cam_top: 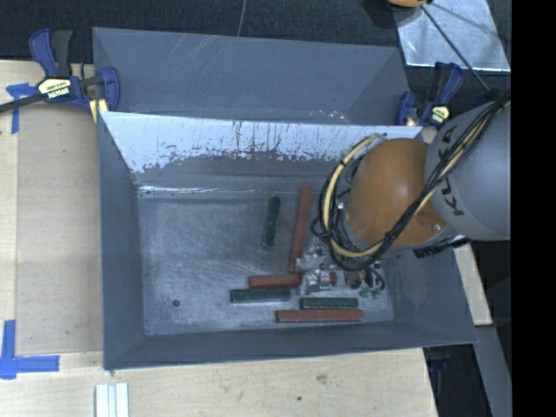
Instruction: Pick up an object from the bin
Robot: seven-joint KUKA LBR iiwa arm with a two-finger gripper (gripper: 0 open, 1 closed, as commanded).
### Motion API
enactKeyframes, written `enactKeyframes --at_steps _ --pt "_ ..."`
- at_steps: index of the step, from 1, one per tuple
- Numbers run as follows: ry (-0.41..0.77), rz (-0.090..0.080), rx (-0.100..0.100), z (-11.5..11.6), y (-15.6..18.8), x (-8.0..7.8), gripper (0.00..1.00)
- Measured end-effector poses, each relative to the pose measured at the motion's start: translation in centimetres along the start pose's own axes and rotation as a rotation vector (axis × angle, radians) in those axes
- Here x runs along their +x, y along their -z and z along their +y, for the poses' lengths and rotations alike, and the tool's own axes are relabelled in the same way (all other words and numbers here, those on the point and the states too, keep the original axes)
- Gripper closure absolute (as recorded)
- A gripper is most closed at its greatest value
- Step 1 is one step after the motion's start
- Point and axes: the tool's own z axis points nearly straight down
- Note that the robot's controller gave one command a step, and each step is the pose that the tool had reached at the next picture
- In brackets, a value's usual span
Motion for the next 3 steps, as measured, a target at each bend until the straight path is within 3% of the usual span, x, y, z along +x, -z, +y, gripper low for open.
enactKeyframes --at_steps 3 --pt "-0.001 0.008 0.000 -0.01 1.15 0.05 1.00"
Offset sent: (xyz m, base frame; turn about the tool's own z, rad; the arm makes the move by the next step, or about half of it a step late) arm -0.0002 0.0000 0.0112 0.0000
